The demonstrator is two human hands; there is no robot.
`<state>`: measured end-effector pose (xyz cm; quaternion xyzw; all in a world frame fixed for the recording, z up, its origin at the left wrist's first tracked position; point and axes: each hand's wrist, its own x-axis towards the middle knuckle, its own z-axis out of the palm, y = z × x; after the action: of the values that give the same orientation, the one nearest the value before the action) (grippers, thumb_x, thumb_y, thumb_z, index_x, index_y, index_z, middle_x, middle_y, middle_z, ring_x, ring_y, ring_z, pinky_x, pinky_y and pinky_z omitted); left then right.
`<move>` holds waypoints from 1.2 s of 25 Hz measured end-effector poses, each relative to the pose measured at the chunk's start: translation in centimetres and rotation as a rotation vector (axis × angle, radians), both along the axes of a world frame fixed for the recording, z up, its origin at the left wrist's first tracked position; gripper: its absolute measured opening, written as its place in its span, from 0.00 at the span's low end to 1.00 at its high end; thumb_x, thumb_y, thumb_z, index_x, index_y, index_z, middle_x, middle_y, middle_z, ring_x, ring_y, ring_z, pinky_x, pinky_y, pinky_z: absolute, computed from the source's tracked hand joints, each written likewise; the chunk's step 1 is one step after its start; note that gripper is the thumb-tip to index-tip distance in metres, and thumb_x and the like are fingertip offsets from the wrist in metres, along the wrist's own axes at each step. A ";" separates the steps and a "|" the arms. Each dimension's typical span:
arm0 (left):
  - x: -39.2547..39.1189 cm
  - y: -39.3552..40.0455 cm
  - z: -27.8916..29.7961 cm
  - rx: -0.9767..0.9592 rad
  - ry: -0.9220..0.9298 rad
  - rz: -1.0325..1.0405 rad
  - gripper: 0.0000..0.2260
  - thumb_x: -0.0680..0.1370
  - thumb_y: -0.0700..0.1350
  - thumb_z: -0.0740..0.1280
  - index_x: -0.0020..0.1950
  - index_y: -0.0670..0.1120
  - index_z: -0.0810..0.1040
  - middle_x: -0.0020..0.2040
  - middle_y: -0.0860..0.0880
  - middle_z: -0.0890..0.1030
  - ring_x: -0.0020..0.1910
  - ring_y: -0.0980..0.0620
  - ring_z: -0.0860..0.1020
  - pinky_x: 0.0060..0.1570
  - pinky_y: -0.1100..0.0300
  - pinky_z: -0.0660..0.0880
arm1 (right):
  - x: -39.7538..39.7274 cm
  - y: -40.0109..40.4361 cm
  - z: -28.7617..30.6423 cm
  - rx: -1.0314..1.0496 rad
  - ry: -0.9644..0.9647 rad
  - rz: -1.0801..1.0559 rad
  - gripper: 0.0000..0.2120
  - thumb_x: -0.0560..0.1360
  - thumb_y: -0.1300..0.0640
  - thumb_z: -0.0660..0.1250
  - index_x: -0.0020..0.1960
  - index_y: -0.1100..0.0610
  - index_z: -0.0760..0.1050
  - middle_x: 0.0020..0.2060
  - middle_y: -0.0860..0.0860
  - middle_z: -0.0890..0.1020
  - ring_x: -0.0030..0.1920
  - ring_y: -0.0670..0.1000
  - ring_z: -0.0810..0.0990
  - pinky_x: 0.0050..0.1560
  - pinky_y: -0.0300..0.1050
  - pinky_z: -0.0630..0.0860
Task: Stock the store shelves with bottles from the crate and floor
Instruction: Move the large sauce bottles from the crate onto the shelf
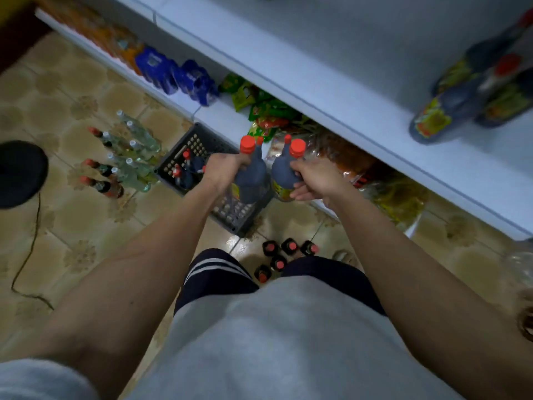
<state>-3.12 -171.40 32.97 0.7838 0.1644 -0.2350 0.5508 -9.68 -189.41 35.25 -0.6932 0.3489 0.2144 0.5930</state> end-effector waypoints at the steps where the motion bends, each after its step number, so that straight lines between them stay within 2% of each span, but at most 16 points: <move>1: -0.3 -0.9 1.6 -0.029 -0.016 -0.027 0.08 0.70 0.42 0.71 0.31 0.45 0.76 0.31 0.47 0.74 0.31 0.52 0.69 0.32 0.56 0.62 | -0.8 -0.9 1.2 -0.026 -0.025 -0.012 0.11 0.80 0.51 0.63 0.49 0.60 0.72 0.34 0.57 0.78 0.20 0.49 0.79 0.26 0.41 0.79; 4: -1.0 -4.2 5.9 -0.107 -0.047 -0.108 0.10 0.71 0.45 0.70 0.31 0.44 0.75 0.34 0.44 0.73 0.31 0.51 0.68 0.32 0.57 0.64 | -2.4 -3.8 4.4 -0.085 -0.089 -0.052 0.12 0.80 0.49 0.64 0.51 0.59 0.73 0.33 0.57 0.79 0.21 0.51 0.80 0.27 0.41 0.79; 7: -1.4 -8.0 9.0 -0.147 -0.069 -0.185 0.10 0.71 0.47 0.70 0.34 0.44 0.75 0.35 0.45 0.75 0.35 0.50 0.71 0.38 0.54 0.68 | -3.7 -6.6 7.0 -0.118 -0.112 -0.123 0.13 0.80 0.49 0.64 0.49 0.60 0.73 0.31 0.58 0.80 0.22 0.52 0.80 0.25 0.41 0.77; 10: -1.8 -11.9 11.3 -0.130 -0.091 -0.288 0.10 0.71 0.48 0.70 0.34 0.44 0.77 0.37 0.44 0.77 0.38 0.49 0.73 0.41 0.53 0.71 | -5.3 -9.8 9.0 -0.153 -0.139 -0.209 0.14 0.80 0.49 0.62 0.48 0.61 0.74 0.30 0.58 0.82 0.24 0.55 0.81 0.29 0.47 0.80; 16: -3.3 -19.9 14.1 -0.226 -0.060 -0.426 0.09 0.73 0.48 0.69 0.38 0.44 0.76 0.36 0.48 0.75 0.38 0.51 0.73 0.37 0.56 0.71 | -9.2 -16.8 12.7 -0.196 -0.191 -0.384 0.16 0.81 0.49 0.59 0.50 0.63 0.73 0.28 0.61 0.82 0.24 0.56 0.81 0.23 0.39 0.74; 21: -5.7 -26.8 14.9 -0.223 -0.059 -0.565 0.11 0.74 0.49 0.69 0.36 0.43 0.76 0.34 0.48 0.75 0.36 0.51 0.72 0.40 0.56 0.73 | -12.3 -22.4 13.9 -0.216 -0.160 -0.503 0.17 0.83 0.51 0.57 0.55 0.65 0.73 0.32 0.64 0.82 0.26 0.57 0.81 0.27 0.42 0.78; 26: -7.7 -32.8 14.0 -0.257 -0.025 -0.608 0.12 0.76 0.50 0.67 0.39 0.43 0.77 0.38 0.46 0.77 0.40 0.52 0.74 0.48 0.52 0.78 | -14.0 -28.4 13.6 -0.212 -0.121 -0.616 0.19 0.83 0.50 0.56 0.62 0.66 0.71 0.36 0.64 0.82 0.31 0.58 0.82 0.34 0.46 0.81; 30: -9.0 -37.1 12.7 -0.304 -0.003 -0.599 0.12 0.77 0.50 0.66 0.38 0.45 0.76 0.37 0.48 0.76 0.40 0.53 0.75 0.52 0.51 0.78 | -14.1 -33.0 13.0 -0.209 -0.103 -0.662 0.19 0.84 0.52 0.54 0.64 0.66 0.70 0.46 0.67 0.83 0.34 0.58 0.83 0.37 0.47 0.82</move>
<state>-12.14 -208.49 45.63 0.7066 -0.1111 -0.4069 0.5681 -23.73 -222.43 48.20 -0.6093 0.5444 -0.0617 0.5732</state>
